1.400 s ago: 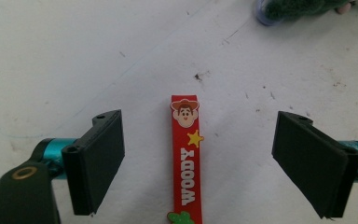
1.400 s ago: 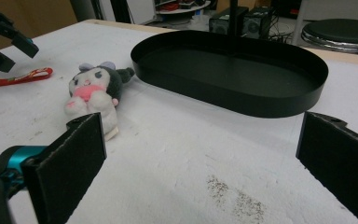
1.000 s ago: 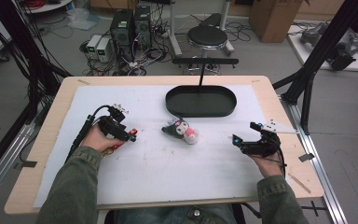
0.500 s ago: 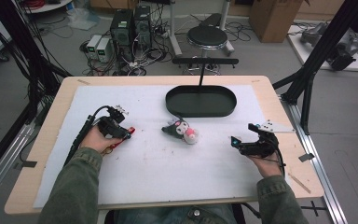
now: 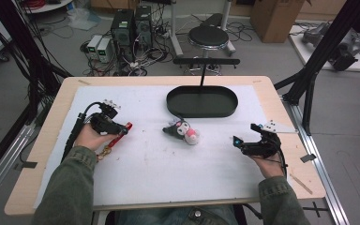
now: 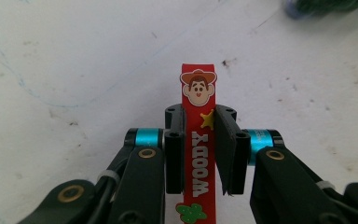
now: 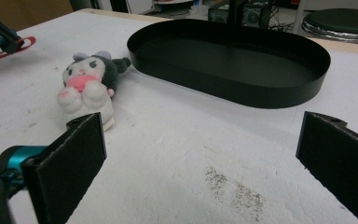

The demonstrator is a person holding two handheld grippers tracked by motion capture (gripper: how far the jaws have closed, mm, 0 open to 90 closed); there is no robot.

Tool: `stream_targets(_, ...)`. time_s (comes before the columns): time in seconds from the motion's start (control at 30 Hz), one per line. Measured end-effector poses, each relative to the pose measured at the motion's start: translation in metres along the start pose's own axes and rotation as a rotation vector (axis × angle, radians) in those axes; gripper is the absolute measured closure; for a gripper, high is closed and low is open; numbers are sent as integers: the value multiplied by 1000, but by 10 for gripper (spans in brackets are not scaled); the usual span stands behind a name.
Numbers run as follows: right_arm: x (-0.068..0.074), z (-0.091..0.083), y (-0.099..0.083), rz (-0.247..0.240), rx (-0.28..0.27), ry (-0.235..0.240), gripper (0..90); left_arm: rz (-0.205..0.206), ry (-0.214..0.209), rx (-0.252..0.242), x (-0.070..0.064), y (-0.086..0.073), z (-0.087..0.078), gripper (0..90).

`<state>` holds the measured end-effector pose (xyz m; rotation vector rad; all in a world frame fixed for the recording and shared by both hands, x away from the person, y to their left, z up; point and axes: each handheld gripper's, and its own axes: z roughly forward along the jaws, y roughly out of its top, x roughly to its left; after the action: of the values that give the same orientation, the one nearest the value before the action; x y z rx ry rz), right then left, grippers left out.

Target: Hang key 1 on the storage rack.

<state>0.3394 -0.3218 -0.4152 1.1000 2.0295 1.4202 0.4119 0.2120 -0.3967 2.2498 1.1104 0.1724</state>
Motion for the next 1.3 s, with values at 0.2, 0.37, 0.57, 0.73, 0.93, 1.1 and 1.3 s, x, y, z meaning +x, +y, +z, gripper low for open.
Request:
stream_targets(0.2, 0, -2, 0, 12, -9, 4, 4, -7, -23, -31, -3, 7, -23, 746)
stream_targets(0.37, 0, -2, 1, 14, -14, 1, 4, 6, -41, -79, -11, 19, -42, 747)
stream_targets(0.57, 0, -5, 1, 26, -26, 4, 4, -22, -54, -143, -10, 33, -61, 748)
stream_targets(0.73, 0, -5, 1, 25, -28, 7, 4, -10, -48, -171, -14, 48, -75, 752)
stream_targets(0.93, 1, -3, 1, 23, -25, 16, 5, -2, -74, -226, -21, 72, -93, 753)
stream_targets(1.1, 2, -3, 1, 23, -20, 20, 4, 7, -89, -250, -26, 91, -100, 754)
stream_targets(1.3, 3, -2, 1, 23, -15, 15, 4, 15, -112, -306, -29, 112, -100, 754)
